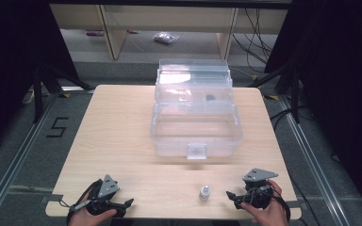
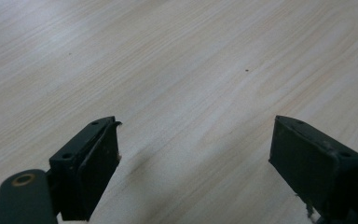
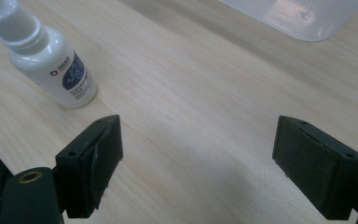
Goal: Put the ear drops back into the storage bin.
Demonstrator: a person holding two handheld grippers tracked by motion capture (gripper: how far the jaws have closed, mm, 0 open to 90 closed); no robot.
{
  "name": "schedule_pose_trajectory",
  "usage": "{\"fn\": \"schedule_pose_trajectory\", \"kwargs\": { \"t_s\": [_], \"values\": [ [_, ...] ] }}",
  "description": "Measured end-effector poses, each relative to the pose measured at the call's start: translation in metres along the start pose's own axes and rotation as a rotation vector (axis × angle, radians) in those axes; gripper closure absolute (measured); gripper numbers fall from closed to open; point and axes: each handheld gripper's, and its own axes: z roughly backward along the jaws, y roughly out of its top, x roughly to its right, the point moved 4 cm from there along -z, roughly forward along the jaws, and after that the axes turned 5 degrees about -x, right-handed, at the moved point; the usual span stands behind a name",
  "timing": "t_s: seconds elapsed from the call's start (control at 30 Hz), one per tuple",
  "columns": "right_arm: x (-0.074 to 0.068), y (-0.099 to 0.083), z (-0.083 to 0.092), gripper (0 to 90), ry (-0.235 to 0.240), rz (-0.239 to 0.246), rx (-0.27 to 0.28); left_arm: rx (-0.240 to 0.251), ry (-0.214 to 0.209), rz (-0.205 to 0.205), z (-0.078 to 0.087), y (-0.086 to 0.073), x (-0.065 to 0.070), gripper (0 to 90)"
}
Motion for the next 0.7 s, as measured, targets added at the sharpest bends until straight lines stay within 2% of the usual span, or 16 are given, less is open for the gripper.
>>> {"fn": "schedule_pose_trajectory", "kwargs": {
  "t_s": [0.13, 0.2, 0.23, 0.27, 0.33, 0.37, 0.4, 0.43, 0.47, 0.5, 0.53, 0.57, 0.6, 0.63, 0.7],
  "values": [
    [-0.003, 0.0, -0.001, 17.5, -0.001, -0.009, -0.007, 0.009, -0.01, 0.009, 0.0, 0.0, 0.001, 15.0],
    [-0.001, 0.0, 0.0, 17.6, -0.005, 0.017, -0.013, -0.003, -0.002, 0.0, 0.0, 0.0, 0.0, 15.1],
    [-0.002, 0.0, 0.0, 18.0, -0.003, 0.02, -0.019, 0.008, -0.012, 0.017, 0.0, 0.0, 0.002, 15.0],
    [-0.003, 0.001, 0.001, 18.8, -0.001, 0.03, -0.024, -0.003, -0.003, 0.002, 0.0, 0.0, 0.0, 15.1],
    [-0.004, 0.002, 0.002, 18.8, -0.003, 0.03, -0.023, 0.011, -0.012, 0.018, 0.0, 0.0, 0.002, 15.0],
    [-0.004, 0.002, 0.002, 18.8, -0.003, 0.03, -0.023, 0.011, -0.011, 0.004, 0.0, 0.001, 0.001, 15.0],
    [-0.006, 0.002, 0.003, 19.1, 0.003, 0.021, -0.034, -0.015, -0.002, -0.004, 0.0, 0.0, 0.0, 15.1],
    [-0.003, 0.003, 0.003, 19.4, -0.014, 0.063, -0.012, -0.015, -0.001, -0.006, 0.001, 0.0, 0.0, 15.1],
    [-0.01, 0.003, 0.005, 19.5, 0.008, 0.005, -0.036, -0.009, 0.001, -0.012, 0.001, 0.0, -0.001, 15.1],
    [-0.01, 0.003, 0.005, 19.5, 0.008, 0.005, -0.036, -0.007, -0.001, -0.006, 0.001, 0.0, 0.0, 15.1],
    [-0.011, 0.003, 0.007, 19.7, 0.005, 0.015, -0.047, 0.002, -0.009, 0.008, 0.0, 0.0, 0.001, 15.1],
    [-0.011, 0.003, 0.007, 19.7, 0.005, 0.015, -0.047, 0.002, 0.003, -0.002, 0.0, 0.0, 0.0, 15.1],
    [-0.012, 0.004, 0.009, 20.0, 0.009, 0.025, -0.071, 0.0, 0.002, -0.002, 0.0, 0.0, 0.0, 15.1],
    [-0.012, 0.004, 0.009, 20.6, 0.007, 0.041, -0.069, 0.008, -0.008, 0.009, 0.0, 0.0, 0.002, 15.1],
    [-0.013, 0.005, 0.01, 23.1, 0.004, 0.055, -0.077, -0.005, -0.006, -0.008, 0.0, 0.0, 0.0, 15.1]
  ]
}}
